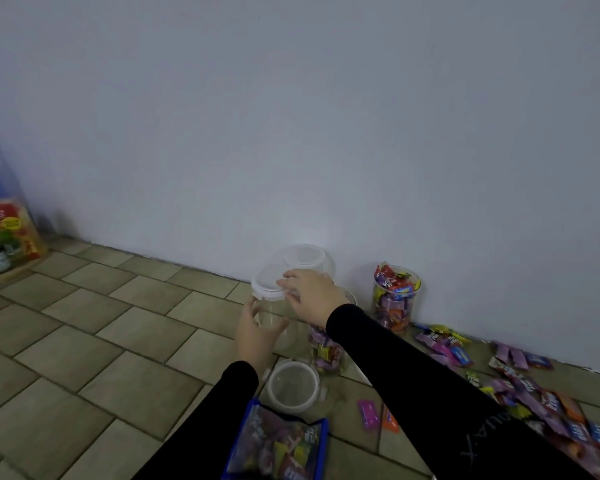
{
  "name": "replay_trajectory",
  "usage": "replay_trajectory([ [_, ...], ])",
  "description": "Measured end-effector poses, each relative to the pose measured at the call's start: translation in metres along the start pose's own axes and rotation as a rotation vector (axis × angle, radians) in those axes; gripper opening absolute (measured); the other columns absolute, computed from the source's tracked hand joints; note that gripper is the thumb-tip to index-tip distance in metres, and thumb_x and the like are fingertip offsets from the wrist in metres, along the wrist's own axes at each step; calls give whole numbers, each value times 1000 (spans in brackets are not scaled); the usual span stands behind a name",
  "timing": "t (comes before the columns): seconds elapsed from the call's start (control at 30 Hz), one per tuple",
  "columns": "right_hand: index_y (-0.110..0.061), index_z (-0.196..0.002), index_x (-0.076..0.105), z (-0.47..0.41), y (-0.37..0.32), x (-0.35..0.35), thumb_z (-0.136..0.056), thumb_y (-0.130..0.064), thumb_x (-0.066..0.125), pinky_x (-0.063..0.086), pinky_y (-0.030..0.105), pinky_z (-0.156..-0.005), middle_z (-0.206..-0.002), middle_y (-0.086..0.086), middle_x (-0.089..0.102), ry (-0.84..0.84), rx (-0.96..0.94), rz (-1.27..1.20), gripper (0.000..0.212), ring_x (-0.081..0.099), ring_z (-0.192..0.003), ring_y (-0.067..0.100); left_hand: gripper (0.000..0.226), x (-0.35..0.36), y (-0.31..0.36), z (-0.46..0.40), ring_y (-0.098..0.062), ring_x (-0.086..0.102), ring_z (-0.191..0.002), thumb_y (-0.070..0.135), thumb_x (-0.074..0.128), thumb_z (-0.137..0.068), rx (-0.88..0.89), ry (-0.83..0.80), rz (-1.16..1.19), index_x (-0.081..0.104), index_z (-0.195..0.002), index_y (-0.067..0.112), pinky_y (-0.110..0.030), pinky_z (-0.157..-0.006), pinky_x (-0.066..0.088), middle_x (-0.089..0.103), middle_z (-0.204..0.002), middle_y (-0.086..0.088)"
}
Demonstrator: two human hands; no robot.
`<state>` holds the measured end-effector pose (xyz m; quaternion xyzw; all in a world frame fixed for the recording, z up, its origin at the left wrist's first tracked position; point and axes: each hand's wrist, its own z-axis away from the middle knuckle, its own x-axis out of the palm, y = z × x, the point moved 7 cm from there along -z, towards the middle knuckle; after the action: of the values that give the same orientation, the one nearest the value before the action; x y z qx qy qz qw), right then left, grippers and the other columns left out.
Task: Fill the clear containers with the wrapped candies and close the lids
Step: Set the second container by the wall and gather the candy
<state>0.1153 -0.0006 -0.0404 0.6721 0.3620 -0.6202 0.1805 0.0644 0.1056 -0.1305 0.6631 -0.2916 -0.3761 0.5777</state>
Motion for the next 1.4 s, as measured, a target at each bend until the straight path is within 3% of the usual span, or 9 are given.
replay_trajectory([
  [0.2, -12, -126, 61, 9, -9, -15, -97, -11, 49, 31, 34, -110, -138, 8, 53, 208, -126, -237, 32, 45, -129, 23, 77, -11, 1, 10, -14, 49, -117, 23, 82, -74, 133, 134, 92, 42, -139, 27, -44, -102, 45, 48, -125, 5],
  [0.4, -13, -118, 67, 44, -27, -54, -95, -15, 51, 25, 12, -105, -123, 5, 63, 502, -272, -364, 28, 48, -117, 14, 73, -23, 34, 45, -12, 48, -118, 26, 78, -78, 320, 245, 111, 39, -140, 32, -24, -96, 40, 41, -129, 3],
  [0.67, -25, -116, 65, 134, -1, -81, -96, -19, 50, 25, 9, -101, -116, -12, 60, 792, -93, -501, 26, 47, -115, 8, 74, 9, 78, 116, -3, 48, -107, 58, 64, -69, 491, 160, 103, 39, -136, 42, 2, -80, 37, 39, -122, -2],
  [0.8, -23, -113, 67, 178, 13, -99, -95, -27, 48, 32, 15, -97, -109, -10, 60, 792, -70, -424, 27, 46, -107, 8, 64, 43, 88, 155, 10, 50, -108, 32, 75, -82, 495, 45, 209, 41, -136, 40, -6, -84, 44, 39, -124, -1],
  [0.9, -24, -109, 69, 217, 28, -116, -94, -24, 51, 33, 12, -92, -106, -10, 61, 836, -22, -374, 23, 48, -102, 10, 63, 70, 92, 179, -3, 44, -119, 57, 63, -77, 516, -8, 151, 34, -133, 55, -15, -95, 38, 36, -126, 8],
  [1.07, -28, -110, 68, 282, 58, -130, -94, -21, 55, 26, 6, -89, -103, -7, 61, 856, 113, -318, 21, 52, -100, 19, 67, 123, 102, 222, -1, 40, -127, 61, 56, -79, 515, -161, 156, 34, -139, 39, -24, -103, 36, 40, -136, 11],
  [1.23, -30, -108, 67, 344, 86, -140, -93, -21, 56, 25, 6, -89, -100, -5, 62, 888, 201, -259, 21, 55, -99, 24, 70, 177, 104, 270, 29, 27, -121, 57, 59, -85, 432, -375, 255, 24, -143, 37, -2, -93, 32, 29, -133, 38],
  [1.33, -34, -106, 65, 380, 104, -146, -92, -21, 56, 25, 5, -88, -100, -5, 63, 900, 255, -241, 21, 54, -99, 23, 76, 206, 105, 301, 29, 31, -117, 57, 61, -84, 375, -496, 256, 20, -145, 37, -10, -98, 34, 29, -134, 37],
  [1.4, -34, -103, 66, 407, 114, -148, -91, -23, 56, 26, 7, -89, -99, -6, 64, 906, 262, -225, 19, 55, -98, 21, 76, 224, 108, 320, 25, 46, -104, 31, 71, -86, 358, -570, 269, 22, -144, 28, -7, -88, 41, 42, -130, 23],
])
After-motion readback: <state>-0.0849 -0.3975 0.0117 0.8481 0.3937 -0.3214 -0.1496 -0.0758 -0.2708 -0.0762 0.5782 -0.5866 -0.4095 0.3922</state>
